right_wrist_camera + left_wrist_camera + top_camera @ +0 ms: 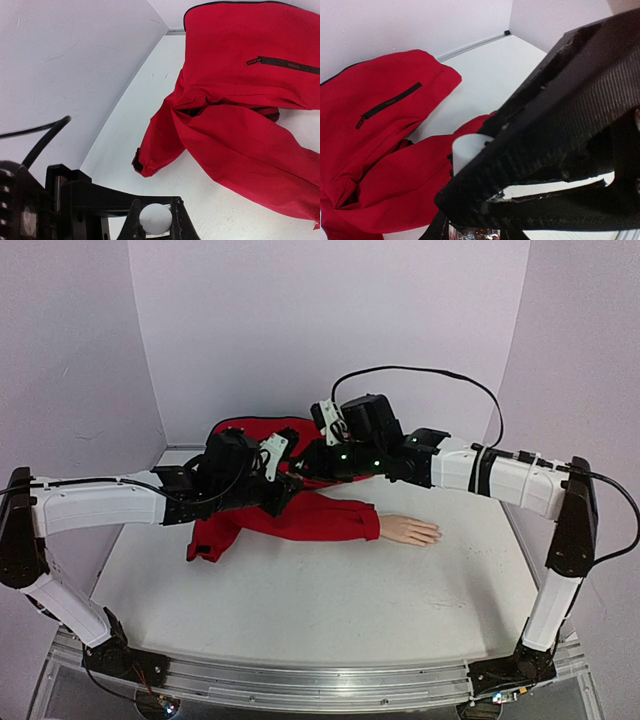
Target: Paint the nails
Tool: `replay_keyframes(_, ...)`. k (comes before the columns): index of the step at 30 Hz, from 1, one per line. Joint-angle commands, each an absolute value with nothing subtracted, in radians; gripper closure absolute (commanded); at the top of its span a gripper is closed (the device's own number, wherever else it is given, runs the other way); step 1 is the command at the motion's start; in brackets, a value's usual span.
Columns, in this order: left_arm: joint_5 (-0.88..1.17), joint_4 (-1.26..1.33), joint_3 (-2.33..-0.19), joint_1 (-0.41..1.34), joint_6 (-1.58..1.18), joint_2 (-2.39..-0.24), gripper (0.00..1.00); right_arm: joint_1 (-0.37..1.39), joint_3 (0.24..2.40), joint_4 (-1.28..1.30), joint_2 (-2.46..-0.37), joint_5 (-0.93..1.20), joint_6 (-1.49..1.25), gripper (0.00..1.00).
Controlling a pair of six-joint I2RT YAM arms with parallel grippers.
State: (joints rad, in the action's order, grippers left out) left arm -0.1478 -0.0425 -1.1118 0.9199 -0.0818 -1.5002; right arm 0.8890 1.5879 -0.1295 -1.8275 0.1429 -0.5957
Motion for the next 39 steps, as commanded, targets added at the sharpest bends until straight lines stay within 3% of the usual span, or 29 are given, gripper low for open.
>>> replay_keyframes(1,0.219,0.006,-1.163,0.885,-0.109,-1.437,1.0,0.853,1.509,-0.177,-1.748,0.294,-0.511,1.0)
replay_keyframes(7,0.94,0.033,-1.155,0.719,-0.175,-1.383,1.0,0.758,1.333,-0.298,-1.633,1.042,-0.206,1.0)
replay_keyframes(10,1.17,0.032,-1.191,0.71,-0.184,-1.41,1.0,0.766,1.336,-0.297,-1.63,1.181,-0.204,1.0)
replay_keyframes(13,1.248,0.032,-1.225,0.711,-0.215,-1.46,1.0,0.777,1.363,-0.283,-1.648,1.184,-0.202,1.0)
replay_keyframes(17,1.055,0.033,-1.195,0.711,-0.195,-1.441,1.0,0.761,1.339,-0.274,-1.596,1.034,-0.187,1.0)
replay_keyframes(19,0.842,0.032,-1.157,0.713,-0.166,-1.408,1.0,0.743,1.312,-0.268,-1.554,0.892,-0.202,0.85)
replay_keyframes(22,0.466,0.031,-1.083,0.738,-0.099,-1.344,1.0,0.735,1.273,-0.261,-1.494,0.686,-0.239,0.43)
replay_keyframes(24,0.25,0.03,-1.059,0.778,-0.038,-1.322,1.0,0.735,1.264,-0.259,-1.475,0.58,-0.296,0.31)
replay_keyframes(30,-0.086,0.03,-1.094,0.891,-0.002,-1.368,1.0,0.771,1.298,-0.255,-1.492,0.344,-0.497,0.29)
replay_keyframes(39,-0.114,0.031,-1.181,0.943,-0.002,-1.46,1.0,0.819,1.416,-0.238,-1.606,0.28,-0.592,0.37)
